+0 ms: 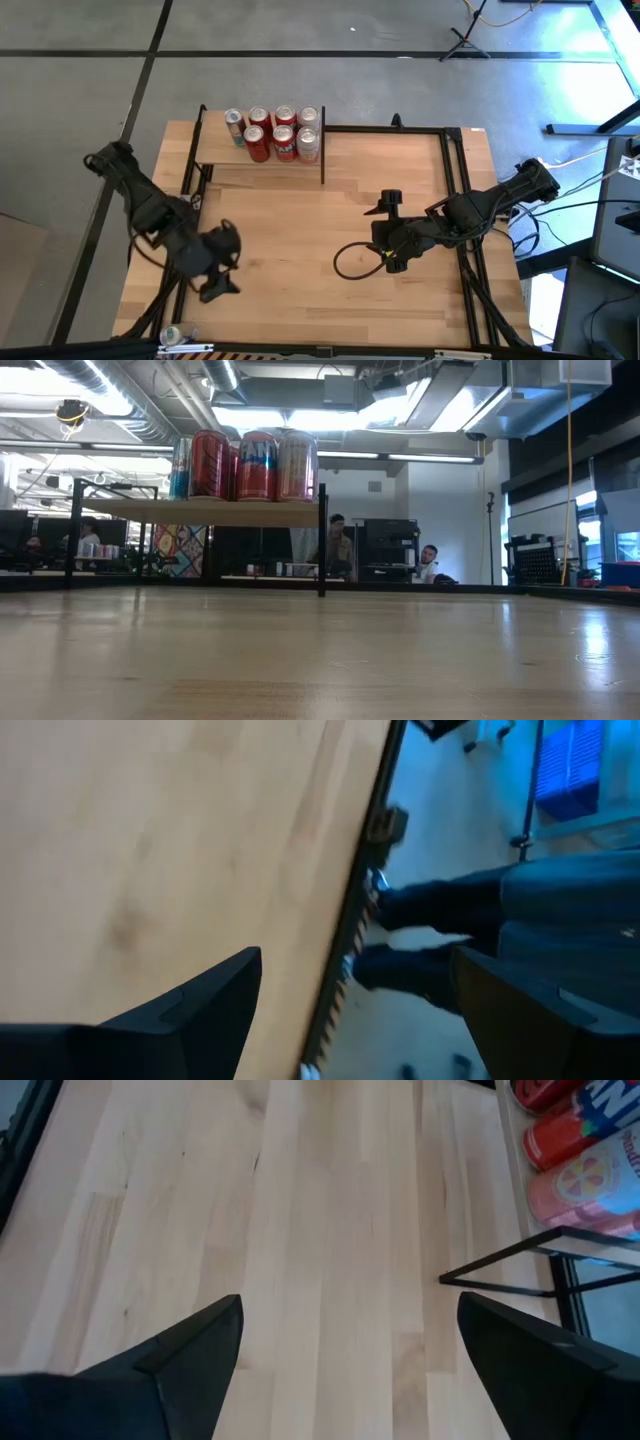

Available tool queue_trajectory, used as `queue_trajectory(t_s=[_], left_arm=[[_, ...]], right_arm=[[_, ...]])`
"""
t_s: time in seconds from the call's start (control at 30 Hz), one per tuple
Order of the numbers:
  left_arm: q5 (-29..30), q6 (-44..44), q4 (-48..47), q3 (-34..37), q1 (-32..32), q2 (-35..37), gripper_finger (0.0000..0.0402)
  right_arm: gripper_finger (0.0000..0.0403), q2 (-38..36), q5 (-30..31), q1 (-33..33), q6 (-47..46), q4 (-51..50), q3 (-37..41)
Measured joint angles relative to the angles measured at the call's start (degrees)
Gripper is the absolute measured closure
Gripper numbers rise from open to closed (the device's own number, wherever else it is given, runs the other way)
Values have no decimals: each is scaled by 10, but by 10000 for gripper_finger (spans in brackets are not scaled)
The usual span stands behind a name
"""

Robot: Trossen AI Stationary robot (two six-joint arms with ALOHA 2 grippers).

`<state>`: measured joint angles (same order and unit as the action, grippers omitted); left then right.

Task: Place canned beverage on shelf
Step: Put the blue soda can on the shelf aligned with the other blue soda can

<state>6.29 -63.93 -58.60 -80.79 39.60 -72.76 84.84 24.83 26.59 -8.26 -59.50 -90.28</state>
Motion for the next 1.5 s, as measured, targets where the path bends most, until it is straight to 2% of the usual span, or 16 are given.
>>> queue_trajectory(t_s=[0.3, 0.47, 0.73, 0.9, 1.0, 1.2, 1.5], left_arm=[[-65, -182, 1, 0, 113, -59, 90], [-116, -243, 2, 0, 164, -92, 90], [-163, -304, 40, 0, 246, -131, 90], [-166, -319, 43, 0, 285, -146, 90], [-162, -318, 2, 0, 294, -153, 90], [-151, -257, -26, 0, 298, -173, 90], [-153, -225, -58, 0, 317, -213, 90]], right_arm=[[45, 0, 0, 0, 21, 21, 0], [45, 0, 0, 0, 26, 28, 0], [45, 0, 0, 0, 26, 29, 0], [45, 0, 0, 0, 17, 29, 0], [45, 2, 9, 0, 13, 29, 0], [45, 13, 15, 0, 10, 30, 0], [45, 27, 5, 0, -4, 29, 0]])
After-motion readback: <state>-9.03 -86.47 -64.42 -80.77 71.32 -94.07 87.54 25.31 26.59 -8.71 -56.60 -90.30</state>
